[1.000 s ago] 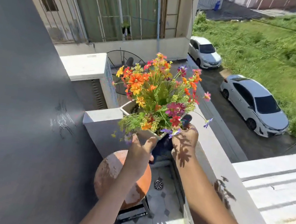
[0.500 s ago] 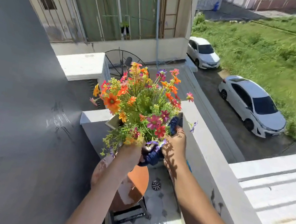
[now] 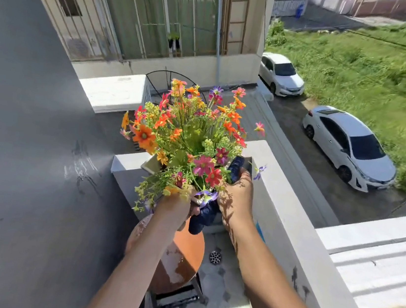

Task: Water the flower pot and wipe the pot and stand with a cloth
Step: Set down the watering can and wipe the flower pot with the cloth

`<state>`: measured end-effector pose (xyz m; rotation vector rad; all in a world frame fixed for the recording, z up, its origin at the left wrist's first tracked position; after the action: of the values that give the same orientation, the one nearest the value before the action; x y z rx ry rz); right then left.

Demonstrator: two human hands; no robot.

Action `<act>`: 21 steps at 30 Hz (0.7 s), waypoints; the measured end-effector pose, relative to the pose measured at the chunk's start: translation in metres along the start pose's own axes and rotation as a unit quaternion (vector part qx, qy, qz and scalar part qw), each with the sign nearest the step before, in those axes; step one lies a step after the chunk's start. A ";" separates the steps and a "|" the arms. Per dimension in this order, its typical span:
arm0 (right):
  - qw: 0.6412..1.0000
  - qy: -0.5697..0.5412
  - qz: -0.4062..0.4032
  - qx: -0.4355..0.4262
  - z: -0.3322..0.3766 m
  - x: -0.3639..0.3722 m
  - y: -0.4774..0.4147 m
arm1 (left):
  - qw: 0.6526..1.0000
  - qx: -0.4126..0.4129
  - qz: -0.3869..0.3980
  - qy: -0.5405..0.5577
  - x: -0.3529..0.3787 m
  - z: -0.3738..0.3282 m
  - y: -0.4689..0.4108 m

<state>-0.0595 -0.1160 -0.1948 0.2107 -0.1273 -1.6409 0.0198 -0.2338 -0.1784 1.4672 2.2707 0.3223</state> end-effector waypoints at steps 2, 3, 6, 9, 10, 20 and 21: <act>1.000 0.021 0.015 0.012 -0.006 0.001 -0.004 | 0.999 -0.021 0.004 0.050 0.000 0.002 0.001; 0.999 0.020 0.032 0.013 -0.006 0.002 -0.005 | 0.997 -0.027 0.003 0.073 -0.001 0.004 0.000; 0.996 -0.006 0.089 -0.027 -0.002 0.002 -0.010 | 0.990 -0.029 -0.010 0.135 -0.004 0.000 0.000; 0.991 -0.032 0.132 -0.013 -0.002 -0.005 -0.020 | 0.983 -0.018 0.001 0.181 -0.006 -0.007 0.001; 0.989 -0.039 0.140 -0.016 0.001 -0.008 -0.022 | 0.982 -0.013 0.011 0.187 -0.005 -0.011 0.004; 0.995 -0.025 0.071 -0.063 -0.017 -0.007 -0.011 | 0.976 0.020 0.007 0.216 -0.008 -0.026 0.007; 0.994 -0.010 0.084 -0.072 -0.021 -0.003 -0.004 | 0.975 0.021 0.003 0.222 -0.008 -0.027 0.006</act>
<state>-0.0582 -0.1118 -0.2160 0.0709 -0.0391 -1.4786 0.0153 -0.2382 -0.1507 1.5443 2.6289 0.6654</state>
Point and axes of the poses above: each hand's wrist, its own y-axis away from the middle knuckle, its own x-axis out of the palm, z = x × y, the point moved 4 cm from there along -y, towards the middle knuckle, and after that the axes turned 7 degrees about x, right-handed, at the moved point
